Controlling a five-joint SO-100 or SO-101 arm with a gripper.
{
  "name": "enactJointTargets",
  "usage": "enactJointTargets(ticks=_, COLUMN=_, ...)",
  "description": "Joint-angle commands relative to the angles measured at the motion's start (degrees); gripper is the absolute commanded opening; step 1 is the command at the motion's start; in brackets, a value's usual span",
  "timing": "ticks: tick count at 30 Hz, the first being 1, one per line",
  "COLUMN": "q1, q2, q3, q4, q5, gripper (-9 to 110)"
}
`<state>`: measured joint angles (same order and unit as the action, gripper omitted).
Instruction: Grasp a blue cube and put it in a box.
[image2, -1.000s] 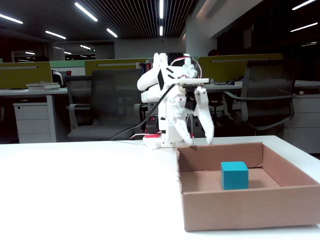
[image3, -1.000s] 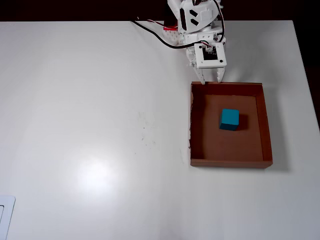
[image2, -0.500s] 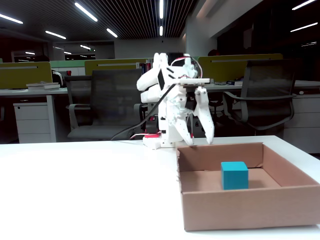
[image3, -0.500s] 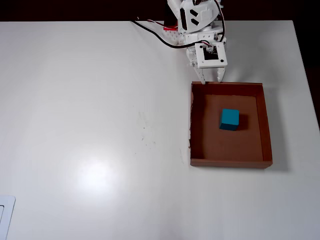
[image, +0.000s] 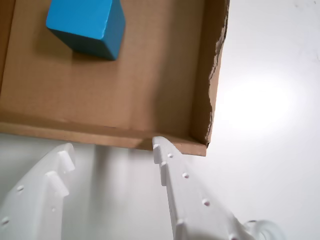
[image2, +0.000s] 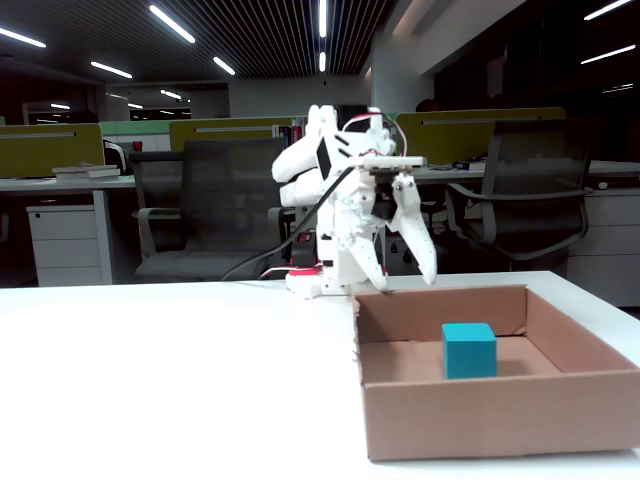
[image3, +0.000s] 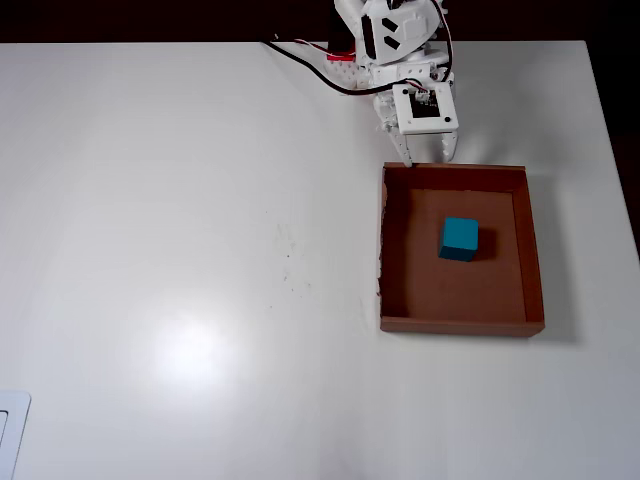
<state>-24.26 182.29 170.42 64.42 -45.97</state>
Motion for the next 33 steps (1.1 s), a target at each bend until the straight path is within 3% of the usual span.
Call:
enactJointTargets(ticks=1, q1=-0.8, q2=0.2, q3=-0.2, q4=1.3, q5=0.2, gripper=22)
enactJointTargets(ticks=33, q1=-0.8, q2=0.2, q3=-0.2, q4=1.9, q5=0.2, gripper=24)
